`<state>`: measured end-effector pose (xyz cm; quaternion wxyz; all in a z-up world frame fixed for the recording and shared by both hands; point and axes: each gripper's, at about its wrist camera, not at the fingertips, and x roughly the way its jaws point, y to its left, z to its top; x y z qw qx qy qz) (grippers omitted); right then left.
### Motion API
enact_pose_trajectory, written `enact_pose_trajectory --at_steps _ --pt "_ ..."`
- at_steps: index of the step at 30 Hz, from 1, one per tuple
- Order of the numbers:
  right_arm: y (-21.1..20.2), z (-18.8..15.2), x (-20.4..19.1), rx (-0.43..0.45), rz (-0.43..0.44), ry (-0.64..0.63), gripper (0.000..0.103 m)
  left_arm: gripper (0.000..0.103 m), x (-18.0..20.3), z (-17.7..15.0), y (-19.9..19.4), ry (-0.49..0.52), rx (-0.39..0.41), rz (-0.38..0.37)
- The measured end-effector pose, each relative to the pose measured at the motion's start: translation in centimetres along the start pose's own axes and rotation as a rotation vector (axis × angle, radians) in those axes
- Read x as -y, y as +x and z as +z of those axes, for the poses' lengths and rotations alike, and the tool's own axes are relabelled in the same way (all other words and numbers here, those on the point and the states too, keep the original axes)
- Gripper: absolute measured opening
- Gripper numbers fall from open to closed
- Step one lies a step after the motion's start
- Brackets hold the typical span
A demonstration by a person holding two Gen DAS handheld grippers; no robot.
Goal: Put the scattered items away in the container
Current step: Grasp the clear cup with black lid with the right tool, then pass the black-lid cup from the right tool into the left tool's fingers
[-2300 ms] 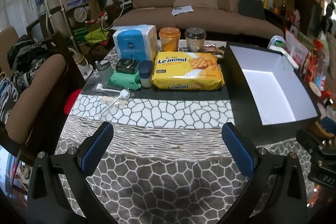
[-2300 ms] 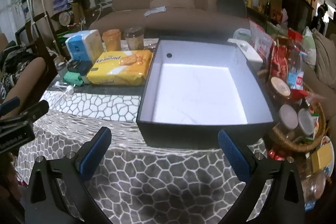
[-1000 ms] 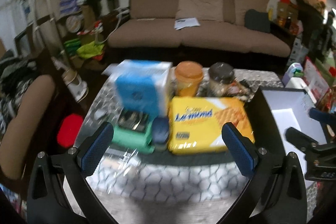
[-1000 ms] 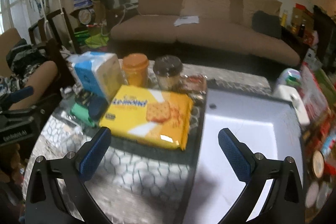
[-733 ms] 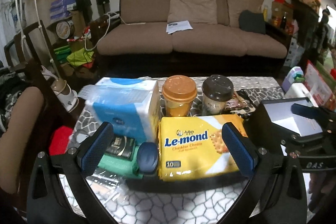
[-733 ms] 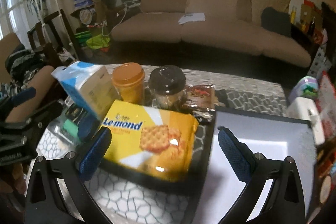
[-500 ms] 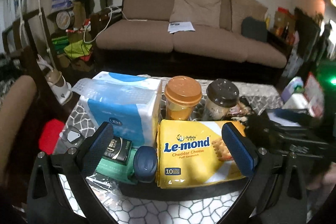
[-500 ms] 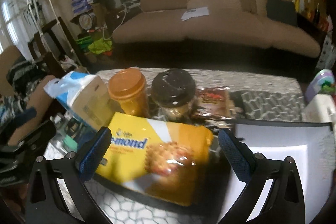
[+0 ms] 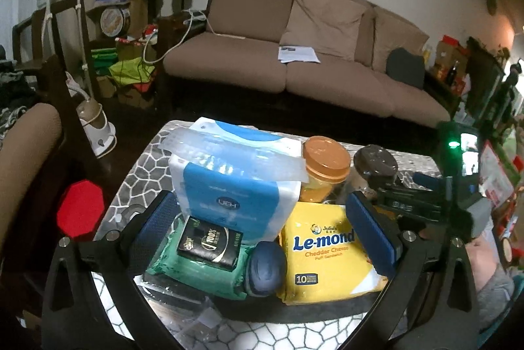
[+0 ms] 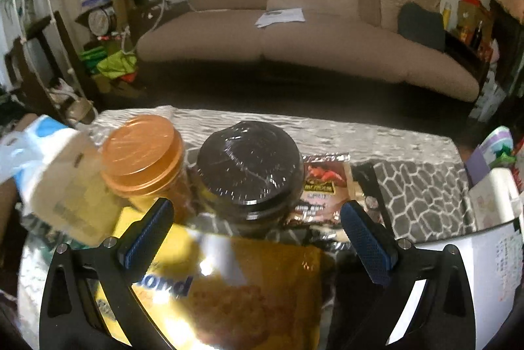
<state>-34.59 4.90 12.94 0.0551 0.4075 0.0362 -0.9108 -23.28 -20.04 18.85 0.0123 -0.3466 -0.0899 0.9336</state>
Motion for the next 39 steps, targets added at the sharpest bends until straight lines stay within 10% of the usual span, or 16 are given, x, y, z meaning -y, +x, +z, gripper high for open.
enact_pose_trajectory --at_steps 10,13,21,33,39 --pt "4.3 0.9 -0.4 -0.051 -0.039 -0.031 0.102 0.103 0.6 -0.1 0.6 0.011 0.001 -0.041" --pt "4.5 1.0 -0.6 -0.049 -0.031 -0.061 0.083 0.103 0.9 -0.2 0.8 0.023 0.001 -0.037" --pt "3.5 1.2 -0.2 -0.028 0.006 -0.054 0.079 0.103 1.9 -0.3 2.0 0.029 -0.027 -0.014" --pt "-9.3 4.6 4.6 0.107 0.122 -0.031 0.078 0.103 9.6 0.9 4.9 0.212 -0.057 0.112" --pt "-14.7 3.4 11.5 0.104 0.107 -0.027 0.078 0.103 16.8 -0.9 3.8 0.208 -0.071 -0.068"
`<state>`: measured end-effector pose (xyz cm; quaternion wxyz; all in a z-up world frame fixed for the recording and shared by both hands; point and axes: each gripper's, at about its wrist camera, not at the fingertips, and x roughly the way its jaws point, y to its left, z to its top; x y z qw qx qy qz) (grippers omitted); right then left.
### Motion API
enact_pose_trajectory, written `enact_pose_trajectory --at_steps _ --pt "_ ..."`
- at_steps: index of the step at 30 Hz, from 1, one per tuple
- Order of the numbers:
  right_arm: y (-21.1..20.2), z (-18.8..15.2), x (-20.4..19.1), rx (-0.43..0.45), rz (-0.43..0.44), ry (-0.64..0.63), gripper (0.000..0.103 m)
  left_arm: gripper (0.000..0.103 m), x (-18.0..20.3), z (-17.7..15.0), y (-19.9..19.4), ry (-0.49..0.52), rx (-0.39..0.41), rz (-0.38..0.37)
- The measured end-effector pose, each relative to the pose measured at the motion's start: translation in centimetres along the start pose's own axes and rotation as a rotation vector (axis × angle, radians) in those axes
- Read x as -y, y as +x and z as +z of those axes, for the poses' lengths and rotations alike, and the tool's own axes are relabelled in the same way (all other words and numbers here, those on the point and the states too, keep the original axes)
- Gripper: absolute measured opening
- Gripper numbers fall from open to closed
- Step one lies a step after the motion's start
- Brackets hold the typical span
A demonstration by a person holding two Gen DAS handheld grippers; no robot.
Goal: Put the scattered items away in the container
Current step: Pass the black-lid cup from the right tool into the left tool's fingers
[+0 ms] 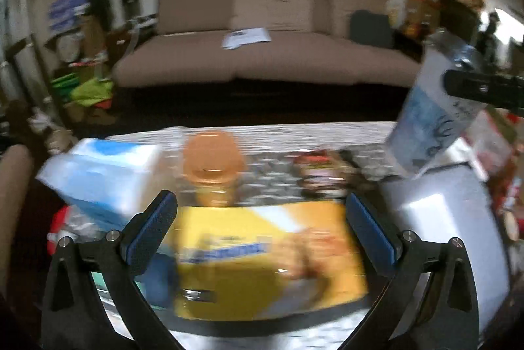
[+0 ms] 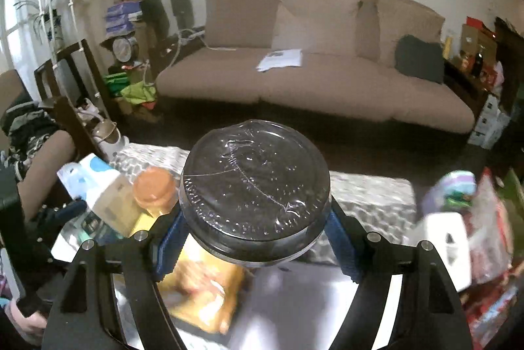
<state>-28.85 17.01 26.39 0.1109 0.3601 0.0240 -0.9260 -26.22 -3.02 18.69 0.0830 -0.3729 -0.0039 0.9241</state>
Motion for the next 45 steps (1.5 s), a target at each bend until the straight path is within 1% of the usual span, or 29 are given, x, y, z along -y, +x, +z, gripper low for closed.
enact_pose_trajectory --at_steps 2,3,5,6,9,11,13,14,17,19,22,23,24,25,27,28,30,33,34,36,37,38,40,43,45 --pt "-1.3 -1.1 2.8 -0.021 -0.001 0.033 0.078 0.103 4.0 -0.2 -0.7 0.055 0.029 -0.073" --pt "-1.9 -1.7 4.2 -0.028 0.003 0.054 0.078 0.103 6.1 -0.2 -1.0 0.089 0.045 -0.094" --pt "-3.3 -2.7 6.6 -0.037 0.016 0.090 0.078 0.103 10.4 -0.5 -1.4 0.171 0.071 -0.113" --pt "-3.9 -3.1 7.5 -0.040 0.022 0.102 0.078 0.103 11.9 -0.6 -1.5 0.198 0.080 -0.112" --pt "-5.8 -4.7 10.4 -0.063 0.048 0.137 0.078 0.103 16.1 -1.0 -2.3 0.250 0.131 -0.140" --pt "-6.7 -5.8 11.9 -0.077 0.078 0.160 0.078 0.103 18.3 -1.1 -2.7 0.271 0.158 -0.164" --pt "-7.3 -6.5 13.0 -0.097 0.125 0.183 0.078 0.103 20.1 -1.5 -3.2 0.319 0.180 -0.193" --pt "-7.7 -6.8 13.3 -0.100 0.126 0.187 0.078 0.103 20.9 -1.8 -3.4 0.351 0.194 -0.205" --pt "-8.7 -7.3 13.8 -0.109 0.161 0.176 0.078 0.103 23.2 -3.2 -3.6 0.461 0.216 -0.219" --pt "-9.2 -7.7 13.4 -0.117 0.185 0.162 0.078 0.103 24.2 -4.0 -4.1 0.494 0.228 -0.250" --pt "-9.4 -8.2 13.5 -0.129 0.230 0.184 0.078 0.103 24.4 -4.2 -4.4 0.469 0.240 -0.297" --pt "-9.5 -8.3 13.5 -0.130 0.247 0.193 0.078 0.098 24.2 -4.1 -4.4 0.447 0.233 -0.333" --pt "-9.5 -8.5 13.5 -0.130 0.270 0.204 0.078 0.087 23.9 -3.9 -4.4 0.420 0.217 -0.383" --pt "-9.6 -8.7 13.6 -0.134 0.309 0.227 0.078 0.086 23.7 -3.8 -4.5 0.400 0.211 -0.418" --pt "-9.7 -9.2 13.7 -0.144 0.377 0.271 0.078 0.069 23.2 -3.5 -4.7 0.366 0.235 -0.443" --pt "-10.1 -9.3 13.6 -0.141 0.400 0.282 0.078 0.069 22.8 -3.5 -4.8 0.357 0.235 -0.472" --pt "-10.5 -9.3 13.5 -0.135 0.415 0.290 0.078 0.068 22.2 -3.4 -5.0 0.332 0.235 -0.519" --pt "-10.6 -9.2 13.6 -0.141 0.466 0.328 0.078 0.067 21.4 -3.2 -5.2 0.294 0.231 -0.534" --pt "-10.5 -9.2 13.6 -0.150 0.484 0.343 0.078 0.067 20.6 -3.0 -5.2 0.270 0.218 -0.553" --pt "-10.9 -8.9 13.5 -0.136 0.489 0.357 0.079 0.067 19.2 -2.5 -5.1 0.215 0.204 -0.595" --pt "-11.1 -8.8 13.4 -0.126 0.491 0.352 0.080 0.067 18.8 -2.3 -5.2 0.199 0.199 -0.598" --pt "-11.2 -8.8 13.3 -0.120 0.485 0.348 0.084 0.067 18.1 -2.2 -5.3 0.184 0.195 -0.596" --pt "-11.7 -8.6 13.1 -0.093 0.468 0.346 0.086 0.067 16.1 -2.1 -5.8 0.148 0.197 -0.593" --pt "-12.1 -8.5 13.4 -0.059 0.481 0.383 0.093 0.067 13.8 -1.8 -6.5 0.104 0.214 -0.578" --pt "-12.2 -8.4 13.8 -0.038 0.454 0.408 0.094 0.066 11.4 -1.8 -7.0 0.075 0.224 -0.573"
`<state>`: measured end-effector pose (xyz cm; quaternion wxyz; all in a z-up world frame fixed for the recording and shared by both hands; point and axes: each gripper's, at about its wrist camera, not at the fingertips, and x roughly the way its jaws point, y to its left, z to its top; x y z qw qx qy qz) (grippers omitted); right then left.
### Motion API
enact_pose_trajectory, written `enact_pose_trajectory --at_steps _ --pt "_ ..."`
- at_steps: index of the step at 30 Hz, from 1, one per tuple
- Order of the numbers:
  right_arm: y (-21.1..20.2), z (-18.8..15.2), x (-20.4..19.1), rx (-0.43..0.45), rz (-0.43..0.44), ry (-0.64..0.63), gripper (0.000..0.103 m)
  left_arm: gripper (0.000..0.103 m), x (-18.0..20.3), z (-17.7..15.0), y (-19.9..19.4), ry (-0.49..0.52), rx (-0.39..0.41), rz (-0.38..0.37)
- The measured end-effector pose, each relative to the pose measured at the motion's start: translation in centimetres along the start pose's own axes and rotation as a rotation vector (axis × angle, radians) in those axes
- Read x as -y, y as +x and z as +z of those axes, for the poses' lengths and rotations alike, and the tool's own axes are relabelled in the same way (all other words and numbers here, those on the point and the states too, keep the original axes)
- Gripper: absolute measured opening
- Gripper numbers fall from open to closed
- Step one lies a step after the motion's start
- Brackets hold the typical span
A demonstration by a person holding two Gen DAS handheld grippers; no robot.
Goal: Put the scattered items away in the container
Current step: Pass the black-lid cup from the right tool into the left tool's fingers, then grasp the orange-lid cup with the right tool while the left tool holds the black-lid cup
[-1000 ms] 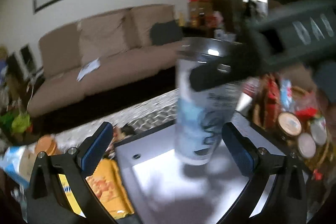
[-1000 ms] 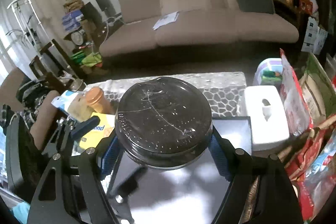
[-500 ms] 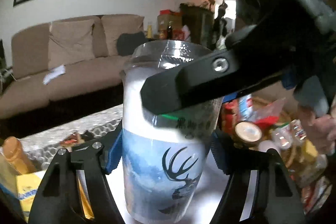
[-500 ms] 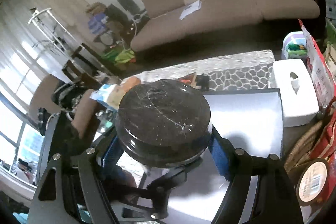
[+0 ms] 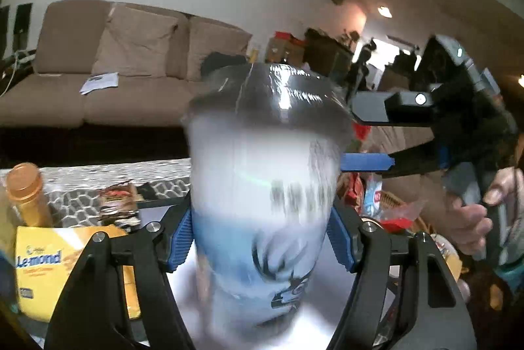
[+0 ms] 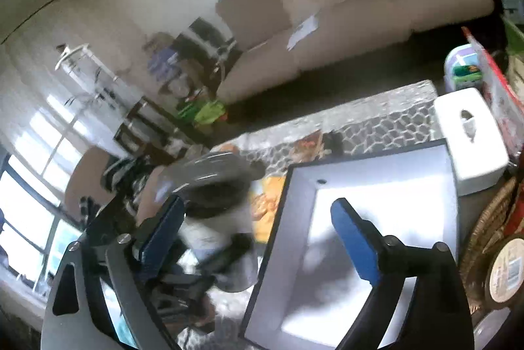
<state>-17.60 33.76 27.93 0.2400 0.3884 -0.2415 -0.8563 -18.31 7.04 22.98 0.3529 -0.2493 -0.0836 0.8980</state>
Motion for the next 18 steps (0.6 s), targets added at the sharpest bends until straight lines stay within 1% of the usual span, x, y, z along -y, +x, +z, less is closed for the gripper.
enact_pose_trajectory --at_steps 2,3,5,8,12,16,18 --pt "0.3 0.3 0.0 0.004 0.018 0.011 0.094 0.066 -1.2 0.2 -1.3 -0.010 0.007 0.027" --pt "0.6 0.3 -0.1 0.004 0.008 0.015 0.094 0.066 -1.9 0.3 -2.0 -0.022 0.003 0.048" --pt "1.3 0.3 -0.7 0.007 -0.027 0.004 0.094 0.066 -3.4 0.4 -3.6 -0.046 0.002 0.066" --pt "3.0 -0.1 -2.3 -0.007 -0.081 -0.071 0.094 0.066 -5.7 0.2 -7.1 -0.053 0.005 0.117" --pt "6.8 -1.1 -4.5 -0.042 -0.160 -0.193 0.094 0.066 -8.8 -1.4 -13.1 -0.066 0.000 0.202" --pt "11.7 -1.8 -6.2 -0.075 -0.180 -0.264 0.094 0.066 -11.6 -3.8 -19.4 -0.094 0.007 0.293" --pt "14.4 -1.8 -7.1 -0.081 -0.177 -0.278 0.095 0.066 -12.3 -5.2 -21.7 -0.100 0.008 0.329"
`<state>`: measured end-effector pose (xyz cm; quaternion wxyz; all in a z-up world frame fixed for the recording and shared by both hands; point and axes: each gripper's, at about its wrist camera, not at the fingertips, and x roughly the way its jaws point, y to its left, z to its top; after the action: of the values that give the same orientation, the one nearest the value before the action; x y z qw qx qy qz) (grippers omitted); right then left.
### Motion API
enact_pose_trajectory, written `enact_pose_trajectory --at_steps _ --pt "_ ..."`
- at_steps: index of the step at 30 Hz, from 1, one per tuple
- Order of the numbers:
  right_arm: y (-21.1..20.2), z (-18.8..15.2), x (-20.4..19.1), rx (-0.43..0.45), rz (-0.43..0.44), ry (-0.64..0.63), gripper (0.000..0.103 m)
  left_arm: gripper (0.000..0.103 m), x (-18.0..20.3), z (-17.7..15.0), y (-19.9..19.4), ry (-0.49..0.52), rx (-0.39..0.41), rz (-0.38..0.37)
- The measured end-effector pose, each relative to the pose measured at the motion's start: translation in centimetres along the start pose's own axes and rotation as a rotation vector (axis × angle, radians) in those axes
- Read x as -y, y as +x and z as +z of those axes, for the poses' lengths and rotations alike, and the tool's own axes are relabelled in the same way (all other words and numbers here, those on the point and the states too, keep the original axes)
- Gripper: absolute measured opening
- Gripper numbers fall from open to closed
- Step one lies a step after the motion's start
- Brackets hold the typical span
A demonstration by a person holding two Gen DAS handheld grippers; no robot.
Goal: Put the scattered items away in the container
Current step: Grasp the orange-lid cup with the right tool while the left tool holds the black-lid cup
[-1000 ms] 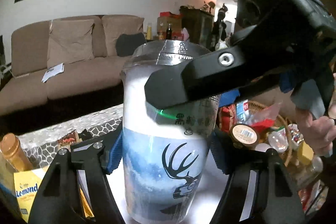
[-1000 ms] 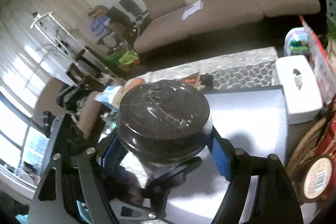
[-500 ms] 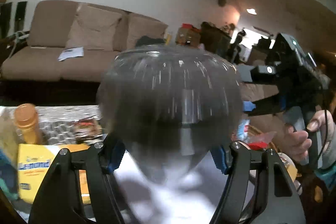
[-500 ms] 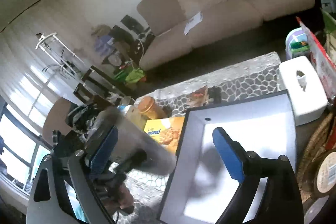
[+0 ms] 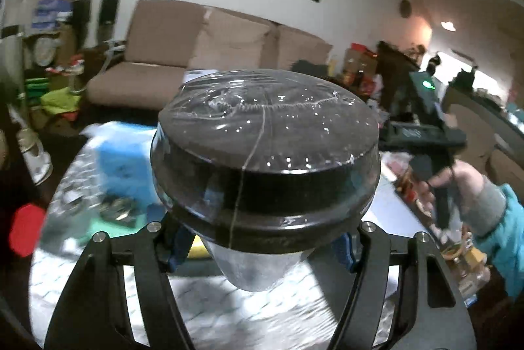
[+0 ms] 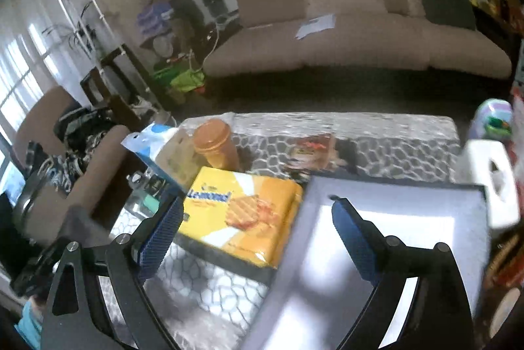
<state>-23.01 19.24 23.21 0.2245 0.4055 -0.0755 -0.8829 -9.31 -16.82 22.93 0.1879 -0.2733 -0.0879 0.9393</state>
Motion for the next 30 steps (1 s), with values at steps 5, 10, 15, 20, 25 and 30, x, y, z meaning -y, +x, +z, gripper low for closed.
enact_pose_trajectory --at_steps 5,10,15,20,25,30 --pt "7.0 2.3 -3.9 -0.022 0.011 -0.022 0.102 0.066 -3.4 -2.4 -2.8 -0.051 0.008 0.062" --pt "13.7 4.9 -7.3 -0.059 -0.012 -0.072 0.102 0.066 -6.7 -2.9 -1.6 -0.082 -0.008 0.101" --pt "19.0 5.9 -8.4 -0.078 -0.033 -0.092 0.102 0.066 -8.5 -2.0 0.5 -0.084 -0.037 0.131" --pt "22.7 6.1 -8.9 -0.077 -0.047 -0.111 0.102 0.066 -10.4 -1.5 2.3 -0.105 -0.045 0.137" --pt "24.5 6.1 -9.1 -0.065 -0.050 -0.147 0.103 0.066 -11.4 -1.5 4.1 -0.100 -0.065 0.132" --pt "26.4 6.2 -8.6 -0.083 -0.061 -0.138 0.102 0.066 -11.9 -2.0 4.9 -0.116 -0.068 0.121"
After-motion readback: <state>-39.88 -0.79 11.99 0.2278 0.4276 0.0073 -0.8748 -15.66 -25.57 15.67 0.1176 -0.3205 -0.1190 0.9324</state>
